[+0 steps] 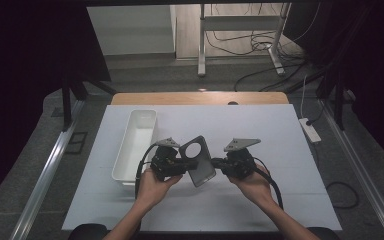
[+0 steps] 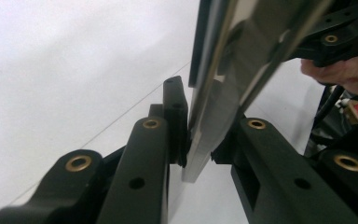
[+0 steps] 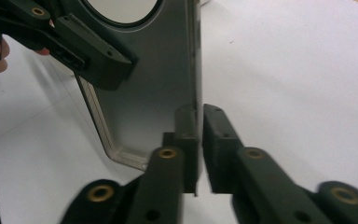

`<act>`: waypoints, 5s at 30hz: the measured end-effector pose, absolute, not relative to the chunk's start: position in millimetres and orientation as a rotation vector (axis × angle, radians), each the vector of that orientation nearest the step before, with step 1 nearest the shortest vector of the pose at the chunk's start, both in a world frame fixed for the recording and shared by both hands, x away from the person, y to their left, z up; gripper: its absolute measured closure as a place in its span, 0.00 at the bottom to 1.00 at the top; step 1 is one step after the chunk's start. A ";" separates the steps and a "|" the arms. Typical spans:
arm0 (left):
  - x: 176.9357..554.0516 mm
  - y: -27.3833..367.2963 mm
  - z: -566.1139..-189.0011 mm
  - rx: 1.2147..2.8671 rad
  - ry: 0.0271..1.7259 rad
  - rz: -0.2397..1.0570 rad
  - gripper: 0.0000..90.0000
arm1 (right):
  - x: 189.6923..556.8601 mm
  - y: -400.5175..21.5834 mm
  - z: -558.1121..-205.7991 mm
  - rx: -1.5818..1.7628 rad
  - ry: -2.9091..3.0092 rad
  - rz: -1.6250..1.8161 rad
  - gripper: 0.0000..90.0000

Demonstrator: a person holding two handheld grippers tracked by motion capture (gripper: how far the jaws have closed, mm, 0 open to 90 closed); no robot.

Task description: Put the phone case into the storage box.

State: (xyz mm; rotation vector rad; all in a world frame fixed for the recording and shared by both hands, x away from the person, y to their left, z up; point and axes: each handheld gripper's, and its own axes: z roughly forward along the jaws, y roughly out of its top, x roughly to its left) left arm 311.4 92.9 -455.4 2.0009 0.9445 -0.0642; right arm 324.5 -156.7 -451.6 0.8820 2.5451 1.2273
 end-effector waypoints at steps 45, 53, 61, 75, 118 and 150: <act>308.3 95.4 -442.5 1.961 0.655 -0.205 0.87 | 318.6 -155.1 -448.2 0.600 2.825 1.412 0.81; 306.5 94.3 -440.1 1.989 0.674 -0.089 0.72 | 314.6 -154.4 -441.3 0.615 2.769 1.422 0.89; 308.7 101.0 -438.2 1.974 0.748 -0.019 0.47 | 316.1 -161.2 -438.3 0.679 2.684 1.360 0.89; 311.6 102.8 -442.7 2.016 0.908 0.178 0.07 | 315.6 -165.8 -436.3 0.751 2.559 1.285 0.89; 303.8 93.9 -440.1 2.028 0.972 0.194 0.99 | 302.5 -143.4 -444.0 0.718 2.631 1.260 0.72; 322.7 123.8 -434.5 2.007 1.058 0.194 0.99 | 307.2 -183.4 -439.7 0.845 2.635 1.248 0.35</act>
